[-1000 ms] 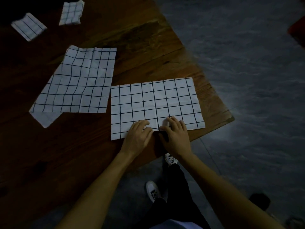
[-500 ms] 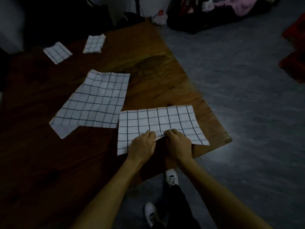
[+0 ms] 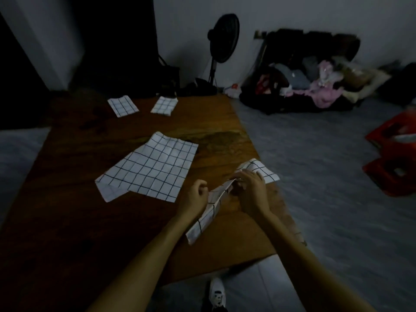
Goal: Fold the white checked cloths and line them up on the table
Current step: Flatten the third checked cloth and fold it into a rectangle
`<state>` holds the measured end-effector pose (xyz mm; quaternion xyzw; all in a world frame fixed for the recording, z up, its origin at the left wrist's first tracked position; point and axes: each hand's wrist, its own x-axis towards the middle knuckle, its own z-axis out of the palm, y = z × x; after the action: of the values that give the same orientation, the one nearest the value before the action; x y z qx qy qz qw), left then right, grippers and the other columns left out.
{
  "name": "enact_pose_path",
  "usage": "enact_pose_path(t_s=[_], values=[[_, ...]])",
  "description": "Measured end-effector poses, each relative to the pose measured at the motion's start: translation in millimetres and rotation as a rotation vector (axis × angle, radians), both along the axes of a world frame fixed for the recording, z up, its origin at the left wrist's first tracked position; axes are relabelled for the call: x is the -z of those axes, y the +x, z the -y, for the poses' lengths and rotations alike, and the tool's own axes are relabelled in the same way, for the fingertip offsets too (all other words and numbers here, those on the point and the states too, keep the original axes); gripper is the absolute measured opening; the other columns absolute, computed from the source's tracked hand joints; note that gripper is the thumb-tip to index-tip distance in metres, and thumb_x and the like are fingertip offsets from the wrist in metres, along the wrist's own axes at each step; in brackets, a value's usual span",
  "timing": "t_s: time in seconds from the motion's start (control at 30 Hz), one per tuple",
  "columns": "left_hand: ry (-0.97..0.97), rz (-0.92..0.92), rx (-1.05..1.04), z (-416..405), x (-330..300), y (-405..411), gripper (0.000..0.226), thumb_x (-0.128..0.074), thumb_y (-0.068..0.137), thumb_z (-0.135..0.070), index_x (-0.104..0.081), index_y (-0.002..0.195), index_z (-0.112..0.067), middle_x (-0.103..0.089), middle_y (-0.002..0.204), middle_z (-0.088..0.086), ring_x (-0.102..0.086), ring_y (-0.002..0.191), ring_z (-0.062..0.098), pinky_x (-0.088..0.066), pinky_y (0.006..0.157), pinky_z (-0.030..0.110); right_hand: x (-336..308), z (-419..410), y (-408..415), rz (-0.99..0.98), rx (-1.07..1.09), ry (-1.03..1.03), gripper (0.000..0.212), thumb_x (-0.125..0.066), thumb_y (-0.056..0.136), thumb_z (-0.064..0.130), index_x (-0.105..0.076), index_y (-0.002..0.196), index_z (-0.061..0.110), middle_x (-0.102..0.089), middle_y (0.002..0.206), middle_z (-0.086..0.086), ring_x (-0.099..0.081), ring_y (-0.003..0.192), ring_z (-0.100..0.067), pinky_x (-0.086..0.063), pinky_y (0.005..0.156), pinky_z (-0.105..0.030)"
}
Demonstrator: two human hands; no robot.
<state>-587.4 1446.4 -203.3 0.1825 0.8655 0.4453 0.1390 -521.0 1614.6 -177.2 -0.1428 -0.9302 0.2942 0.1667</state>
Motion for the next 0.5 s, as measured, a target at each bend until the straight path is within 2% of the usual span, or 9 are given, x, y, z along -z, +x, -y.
enact_pose_path(t_s=[0.07,0.13,0.23,0.3,0.37,0.43,0.5], values=[[-0.009,0.002,-0.053,0.4,-3.1,-6.2,0.031,-0.037,0.099,-0.023,-0.048,0.128,-0.019,-0.058,0.116,0.004,-0.055,0.097,0.016,-0.044,0.076,0.029,-15.8,-0.9,-2.5,-0.004,-0.035,0.047,0.02,-0.067,0.084,0.011,-0.07,0.101,0.021,-0.066,0.115,0.0,-0.053,0.118,-0.023,-0.037,0.102,-0.055],[0.017,0.053,-0.123,0.0,-1.6,-11.9,0.035,-0.037,0.099,-0.023,-0.044,0.133,-0.017,-0.054,0.126,0.008,-0.053,0.109,0.022,-0.045,0.088,0.036,-34.5,0.3,-0.9,-0.046,-0.086,0.02,0.018,-0.065,0.085,0.014,-0.069,0.1,0.024,-0.064,0.115,0.005,-0.052,0.121,-0.023,-0.039,0.101,-0.058],[-0.013,0.191,-0.235,-1.5,7.9,-20.7,0.042,-0.035,0.099,-0.03,-0.038,0.138,-0.014,-0.051,0.131,0.014,-0.05,0.116,0.029,-0.041,0.096,0.043,-55.0,-0.9,2.1,-0.127,-0.142,0.012,0.017,-0.066,0.083,0.015,-0.069,0.097,0.024,-0.059,0.11,0.015,-0.051,0.118,-0.014,-0.041,0.101,-0.054],[0.002,0.293,-0.263,-2.4,14.0,-22.6,0.045,-0.034,0.099,-0.033,-0.035,0.14,-0.013,-0.049,0.135,0.015,-0.048,0.119,0.031,-0.038,0.101,0.047,-61.6,-3.7,1.6,-0.115,-0.13,0.047,0.019,-0.069,0.082,0.011,-0.069,0.097,0.023,-0.062,0.112,0.01,-0.047,0.119,-0.01,-0.039,0.104,-0.052],[0.086,0.384,-0.277,-3.5,15.6,-21.3,0.046,-0.035,0.099,-0.033,-0.036,0.139,-0.012,-0.046,0.137,0.015,-0.046,0.121,0.031,-0.038,0.102,0.046,-66.4,-6.8,2.4,-0.125,-0.121,0.05,0.019,-0.07,0.081,0.011,-0.069,0.095,0.023,-0.062,0.11,0.011,-0.052,0.116,-0.015,-0.042,0.099,-0.055],[0.175,0.436,-0.304,-4.6,14.8,-19.9,0.04,-0.038,0.098,-0.03,-0.041,0.135,-0.014,-0.047,0.135,0.012,-0.046,0.118,0.029,-0.04,0.096,0.04,-68.0,-8.0,4.3,-0.144,-0.129,0.031,0.018,-0.071,0.08,0.012,-0.068,0.093,0.024,-0.059,0.107,0.014,-0.057,0.113,-0.024,-0.046,0.093,-0.057],[0.273,0.45,-0.368,-6.6,12.6,-21.5,0.035,-0.041,0.098,-0.025,-0.046,0.131,-0.017,-0.048,0.135,0.009,-0.047,0.116,0.026,-0.04,0.088,0.036,-67.7,-11.4,5.2,-0.132,-0.13,0.011,0.019,-0.07,0.08,0.012,-0.068,0.093,0.026,-0.061,0.11,0.009,-0.058,0.111,-0.025,-0.049,0.092,-0.052]])
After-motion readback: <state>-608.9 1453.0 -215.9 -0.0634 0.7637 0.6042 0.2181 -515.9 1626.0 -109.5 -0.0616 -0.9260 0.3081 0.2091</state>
